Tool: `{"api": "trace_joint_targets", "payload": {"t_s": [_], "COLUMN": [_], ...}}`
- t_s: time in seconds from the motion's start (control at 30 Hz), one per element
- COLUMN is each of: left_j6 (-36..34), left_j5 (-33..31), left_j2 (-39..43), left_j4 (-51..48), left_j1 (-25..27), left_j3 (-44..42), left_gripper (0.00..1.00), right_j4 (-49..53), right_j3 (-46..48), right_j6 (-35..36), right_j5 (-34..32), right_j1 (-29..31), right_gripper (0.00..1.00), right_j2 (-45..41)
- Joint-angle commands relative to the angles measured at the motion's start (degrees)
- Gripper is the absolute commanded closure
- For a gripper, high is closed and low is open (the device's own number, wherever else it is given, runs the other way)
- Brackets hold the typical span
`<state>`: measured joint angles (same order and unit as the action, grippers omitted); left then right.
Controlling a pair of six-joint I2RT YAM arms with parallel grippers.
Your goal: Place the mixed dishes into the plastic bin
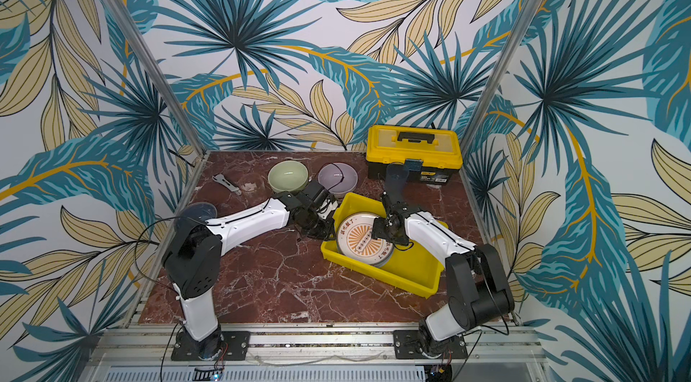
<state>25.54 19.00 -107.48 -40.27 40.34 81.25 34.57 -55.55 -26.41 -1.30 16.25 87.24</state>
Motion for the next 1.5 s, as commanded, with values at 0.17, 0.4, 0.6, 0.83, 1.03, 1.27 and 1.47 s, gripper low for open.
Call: {"api": "trace_joint_targets", "payload": {"t_s": [0.17,0.4,0.6,0.83,1.03,1.27,1.47], "left_j6": [1.57,2.66,2.5,2.42,1.04,1.44,4.34], "left_j5": [-1.51,-2.92,-3.3,-2.92,-4.16,-9.59,-14.51], "left_j2": [3.95,7.84,8.91,10.14,7.75,3.49,4.03], "left_j4": [0.57,0.37,0.32,0.26,-1.72,-6.83,-9.59], "left_j1": [-1.42,-2.63,-3.58,-4.13,-3.22,-0.75,-0.95], "left_j3": [-1.11,-5.71,-8.02,-9.32,-6.17,-0.75,-0.88], "left_gripper": [0.75,0.78,0.79,0.72,0.66,0.72,0.82], "right_j4": [4.51,4.69,5.02,5.55,7.17,10.31,10.5], "right_j3": [-3.37,-4.21,-4.39,-4.44,-4.24,-1.67,0.22], "right_j6": [2.5,2.6,2.63,2.77,2.89,1.19,2.24], "right_j5": [-0.55,0.7,0.26,-0.23,-1.7,-6.04,-7.59], "right_j1": [-0.27,-0.26,-0.28,-0.26,-0.34,-2.13,-4.03], "right_gripper": [0.23,0.23,0.23,0.23,0.23,0.24,0.24], "right_j2": [-4.0,-5.39,-5.99,-6.55,-8.01,-12.39,-15.87]}}
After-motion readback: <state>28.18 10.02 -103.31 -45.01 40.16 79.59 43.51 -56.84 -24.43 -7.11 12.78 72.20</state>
